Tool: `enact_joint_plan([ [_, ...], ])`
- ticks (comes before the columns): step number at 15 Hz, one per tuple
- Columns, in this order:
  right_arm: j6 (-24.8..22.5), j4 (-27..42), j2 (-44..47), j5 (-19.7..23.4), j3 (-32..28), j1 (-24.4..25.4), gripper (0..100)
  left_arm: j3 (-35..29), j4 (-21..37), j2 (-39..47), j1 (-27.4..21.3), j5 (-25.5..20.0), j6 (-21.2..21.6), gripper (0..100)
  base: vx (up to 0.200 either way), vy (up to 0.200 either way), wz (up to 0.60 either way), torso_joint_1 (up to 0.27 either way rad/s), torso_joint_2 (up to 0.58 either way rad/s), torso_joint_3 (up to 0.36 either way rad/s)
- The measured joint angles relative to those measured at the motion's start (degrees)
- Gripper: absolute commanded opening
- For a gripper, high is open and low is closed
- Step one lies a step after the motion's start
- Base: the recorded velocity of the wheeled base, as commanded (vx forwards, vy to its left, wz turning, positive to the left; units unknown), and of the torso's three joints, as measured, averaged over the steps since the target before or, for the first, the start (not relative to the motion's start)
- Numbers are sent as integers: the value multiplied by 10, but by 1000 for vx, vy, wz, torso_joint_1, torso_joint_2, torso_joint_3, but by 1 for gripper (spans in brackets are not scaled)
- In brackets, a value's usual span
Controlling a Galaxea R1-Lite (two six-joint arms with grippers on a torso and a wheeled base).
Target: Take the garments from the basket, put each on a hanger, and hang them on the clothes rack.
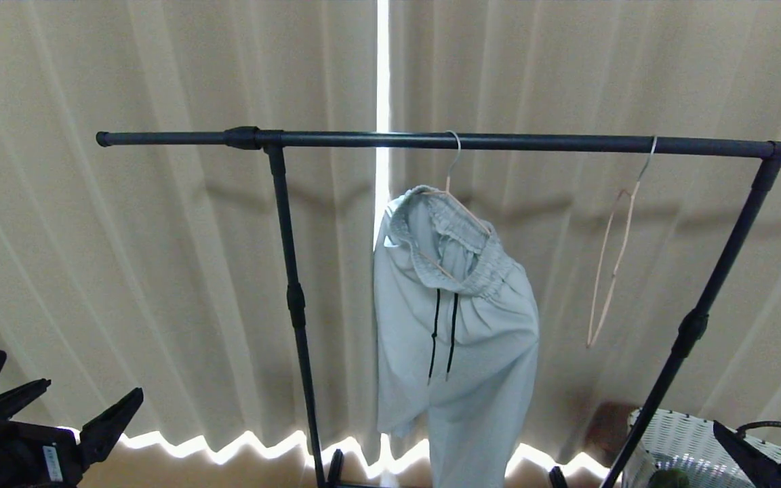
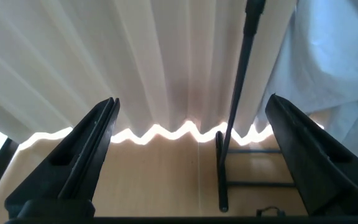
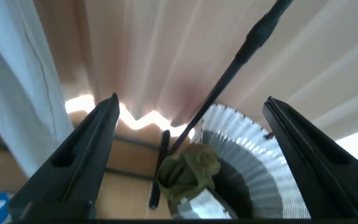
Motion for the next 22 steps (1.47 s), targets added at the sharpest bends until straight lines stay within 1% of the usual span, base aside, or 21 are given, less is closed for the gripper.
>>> enact_joint_plan([
  [4, -3, 3, 25, 0, 5, -13, 100, 8, 0, -15, 12, -1, 5, 100, 0, 0, 0, 0, 0, 0],
  [6, -3, 2, 30, 0, 8, -14, 100, 16, 0, -22, 13, -1, 18, 100, 0, 0, 0, 0, 0, 0],
  [13, -2, 1, 34, 0, 20, -15, 100, 21, 0, -32, 14, -1, 21, 100, -200, 0, 0, 3, 2, 2],
  [22, -3, -1, 32, 0, 27, -15, 100, 22, 0, -41, 14, -1, 21, 100, 0, 0, 0, 0, 0, 0],
])
